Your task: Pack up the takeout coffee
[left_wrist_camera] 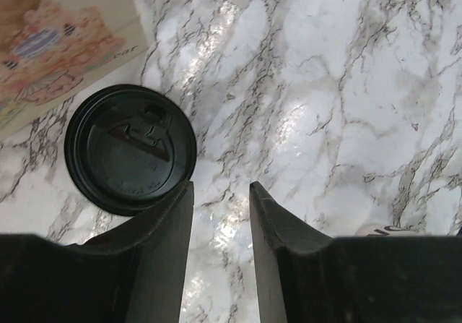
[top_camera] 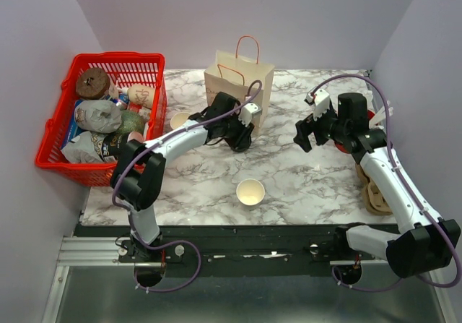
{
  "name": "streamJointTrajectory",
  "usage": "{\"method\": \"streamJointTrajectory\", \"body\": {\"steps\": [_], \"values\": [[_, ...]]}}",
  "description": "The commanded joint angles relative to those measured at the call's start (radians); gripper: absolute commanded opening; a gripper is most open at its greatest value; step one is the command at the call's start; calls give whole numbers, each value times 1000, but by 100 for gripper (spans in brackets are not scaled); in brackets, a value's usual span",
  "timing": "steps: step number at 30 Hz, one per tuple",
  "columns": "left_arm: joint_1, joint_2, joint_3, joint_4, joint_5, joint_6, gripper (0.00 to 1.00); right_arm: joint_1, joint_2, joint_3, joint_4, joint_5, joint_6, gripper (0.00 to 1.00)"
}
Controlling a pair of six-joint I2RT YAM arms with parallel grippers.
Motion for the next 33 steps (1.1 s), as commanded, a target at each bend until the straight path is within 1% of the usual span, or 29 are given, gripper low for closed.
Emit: {"method": "streamJointTrajectory", "body": {"steps": [1,7,14,16,19,30,33], "values": [[-37,73,54,31,-48,28,46,-5,1,23,6,-16,8,100],[-52,154,127,16,-94,27,41,-5,-30,-4,6,-5,1,100],[-61,197,167,8,-147,31,41,-7,-42,-21,9,4,-6,100],[-63,206,167,8,-155,31,40,-5,-42,-24,10,4,-6,100],[-66,219,167,7,-158,34,35,-5,-37,-24,10,1,-6,100],[-69,243,177,4,-183,31,34,-5,-27,-21,12,1,-8,100],[-69,252,187,-1,-184,31,30,-5,-25,-23,12,1,-8,100]]}}
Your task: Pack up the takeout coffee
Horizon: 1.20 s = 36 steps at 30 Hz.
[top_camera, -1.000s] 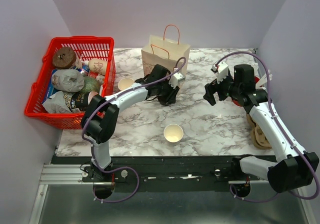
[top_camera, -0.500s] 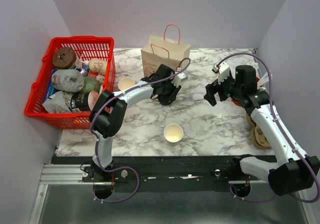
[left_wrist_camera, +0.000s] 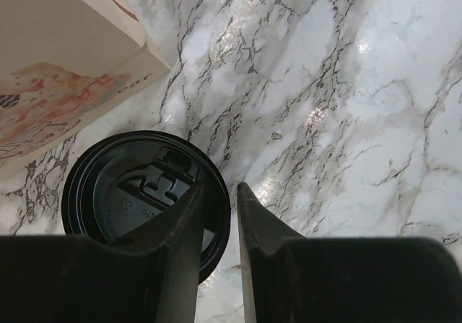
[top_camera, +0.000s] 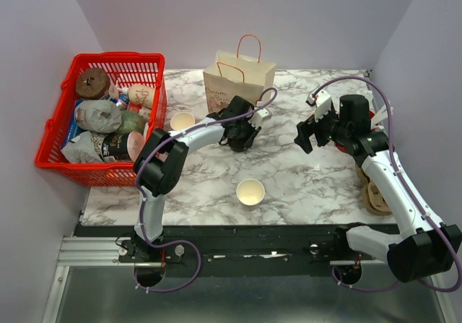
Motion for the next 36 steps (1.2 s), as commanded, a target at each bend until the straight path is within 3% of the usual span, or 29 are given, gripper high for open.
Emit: {"method": "streamJointTrajectory", "body": {"steps": [1,13,18,24,30,33,36], "values": [[-5,22,44,-13,-25,8,27,-5,5,-10,12,2,-9,100],[-4,13,41,-22,-28,12,1,-5,5,-16,18,3,-10,100],[-2,-13,30,-38,-30,26,0,-5,4,-15,20,3,-10,100],[45,-166,-20,-54,56,51,0,-5,-4,-8,15,-4,-5,100],[92,-289,-16,-175,392,93,0,-5,18,18,-2,-36,-9,99],[116,-292,16,-310,696,163,0,-5,31,47,-23,-88,-15,99],[121,-263,79,-484,820,232,0,-5,47,74,-65,-194,-36,99]]}}
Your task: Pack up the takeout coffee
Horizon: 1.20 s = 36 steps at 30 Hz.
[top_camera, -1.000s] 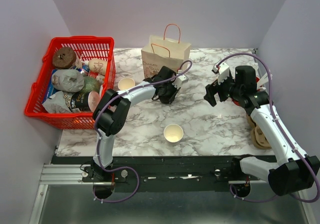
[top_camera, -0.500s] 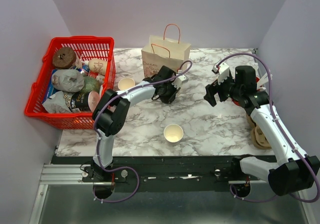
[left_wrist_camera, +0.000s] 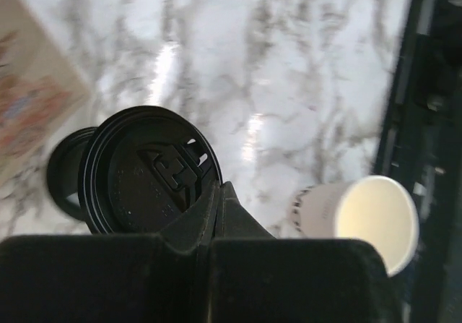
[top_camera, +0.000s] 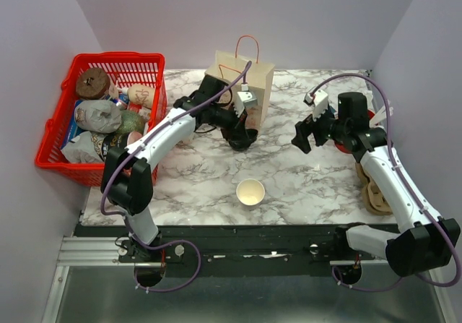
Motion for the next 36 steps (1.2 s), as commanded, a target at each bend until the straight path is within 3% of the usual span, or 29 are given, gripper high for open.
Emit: {"method": "streamJointTrajectory", "body": {"steps": [1,5,8,12,15,20,29,36], "values": [[5,19,76,-298,387,146,0,-5,22,65,-67,-180,-49,99],[25,-21,95,-373,525,137,0,-5,10,70,-122,-353,-92,99],[26,-50,81,-447,648,136,0,-5,-28,11,-72,-468,-114,99],[20,-147,-167,-170,734,-176,0,-5,-40,-22,-73,-607,-173,100],[20,-175,-253,-124,743,-208,0,21,-56,-50,-100,-648,-239,100],[14,-167,-315,-30,747,-288,0,127,-97,-147,-63,-602,-333,100],[-9,-69,-280,-21,773,-328,0,262,-100,-240,140,-484,-255,100],[-34,-38,-290,-22,786,-335,0,314,-65,-263,223,-487,-223,100]]}}
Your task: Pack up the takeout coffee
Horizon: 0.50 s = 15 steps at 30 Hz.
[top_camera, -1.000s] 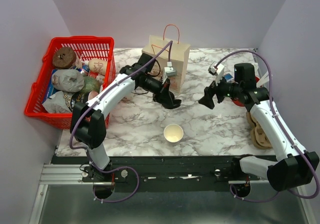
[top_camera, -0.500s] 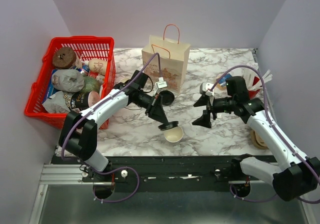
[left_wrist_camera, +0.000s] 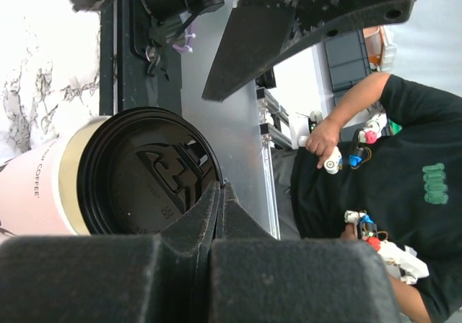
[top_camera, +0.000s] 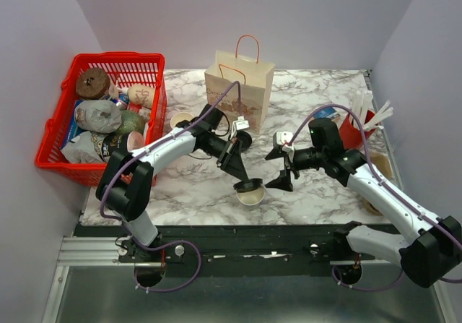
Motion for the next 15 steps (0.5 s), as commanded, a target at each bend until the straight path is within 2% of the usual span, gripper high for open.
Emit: {"method": "streamJointTrajectory", "body": {"steps": [1,6,15], "values": [[-13,27,20,-21,67,13,0,57,15,-36,106,12,25,100],[-13,47,40,-81,76,66,0,112,27,-63,130,15,40,100],[-13,45,40,-80,38,75,0,147,61,-77,219,67,127,88]]}}
